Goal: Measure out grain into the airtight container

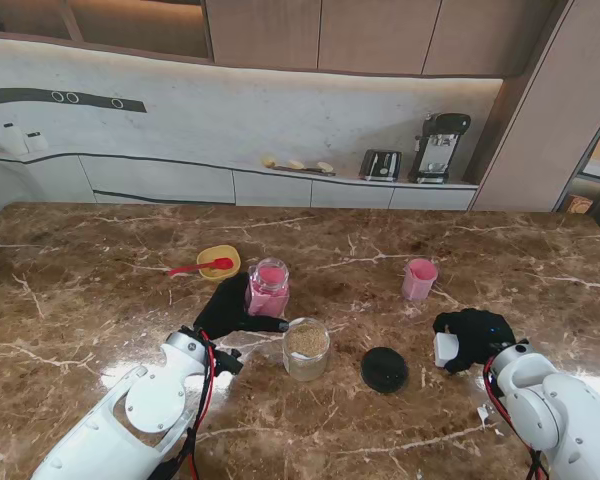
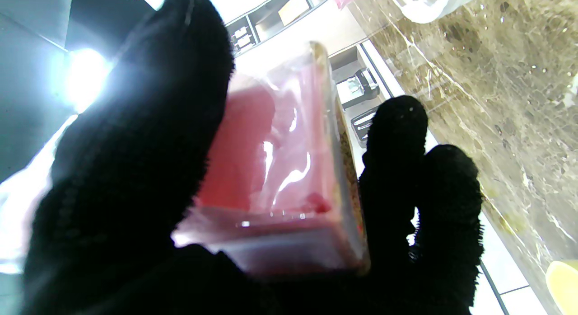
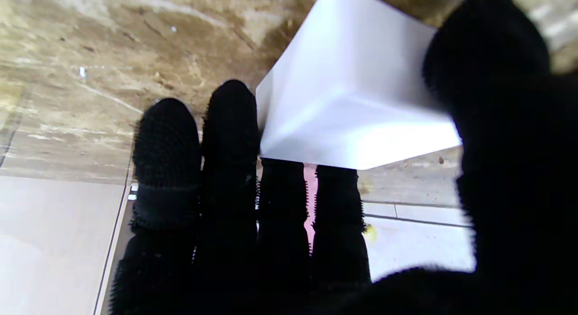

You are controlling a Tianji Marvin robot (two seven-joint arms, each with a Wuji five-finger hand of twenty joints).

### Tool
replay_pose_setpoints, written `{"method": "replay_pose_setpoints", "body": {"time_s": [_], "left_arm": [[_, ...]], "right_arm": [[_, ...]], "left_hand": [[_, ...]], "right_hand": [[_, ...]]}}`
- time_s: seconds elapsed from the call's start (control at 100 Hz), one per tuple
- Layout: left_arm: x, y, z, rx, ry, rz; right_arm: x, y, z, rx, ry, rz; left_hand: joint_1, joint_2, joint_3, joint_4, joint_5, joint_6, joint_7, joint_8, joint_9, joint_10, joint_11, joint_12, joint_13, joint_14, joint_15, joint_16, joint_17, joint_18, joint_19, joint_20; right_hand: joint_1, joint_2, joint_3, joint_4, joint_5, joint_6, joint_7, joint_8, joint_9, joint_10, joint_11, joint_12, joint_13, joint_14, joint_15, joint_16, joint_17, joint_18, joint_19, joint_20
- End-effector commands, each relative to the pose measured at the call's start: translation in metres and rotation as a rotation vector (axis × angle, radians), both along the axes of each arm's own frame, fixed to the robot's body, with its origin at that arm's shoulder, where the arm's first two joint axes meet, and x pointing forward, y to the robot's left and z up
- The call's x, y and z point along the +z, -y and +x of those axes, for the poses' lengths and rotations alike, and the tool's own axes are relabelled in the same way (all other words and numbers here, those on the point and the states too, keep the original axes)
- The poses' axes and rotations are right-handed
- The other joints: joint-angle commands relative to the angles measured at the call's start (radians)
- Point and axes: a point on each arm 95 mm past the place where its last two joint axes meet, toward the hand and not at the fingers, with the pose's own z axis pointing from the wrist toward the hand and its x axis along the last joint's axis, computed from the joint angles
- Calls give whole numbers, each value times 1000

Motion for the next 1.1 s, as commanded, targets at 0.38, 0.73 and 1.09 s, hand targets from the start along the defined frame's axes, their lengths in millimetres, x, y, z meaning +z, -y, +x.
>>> {"method": "replay_pose_setpoints", "body": {"time_s": [0.38, 0.73, 1.09], "left_arm": [[5, 6, -3, -27, -1, 0], [15, 14, -5, -69, 10, 3], [24, 30, -7, -116, 3, 14]], "right_arm": [[71, -9, -11, -32, 72, 177], [155, -30, -9, 89, 150, 280], [204, -78, 15, 245, 176, 395]], "left_hand": [[174, 411, 339, -38, 195, -194, 191, 19, 91, -96, 67, 13, -4, -61, -25, -7, -14, -7, -4, 16], [173, 412, 339, -38, 194, -198, 191, 20, 91, -103, 67, 13, -4, -65, -26, -7, -14, -9, -5, 17], [172, 411, 341, -38, 193, -199, 192, 21, 91, -104, 68, 12, -3, -67, -27, -7, -12, -12, -4, 17]], "right_hand": [[236, 188, 271, 42, 140, -93, 234, 32, 186, -53, 166, 90, 58, -31, 30, 9, 24, 1, 58, -29], [235, 190, 268, 45, 142, -83, 231, 23, 193, -47, 159, 92, 59, -29, 26, 11, 21, 2, 59, -35], [229, 195, 262, 40, 147, -86, 228, 16, 198, -47, 149, 95, 56, -30, 21, 16, 12, 5, 58, -36]]}}
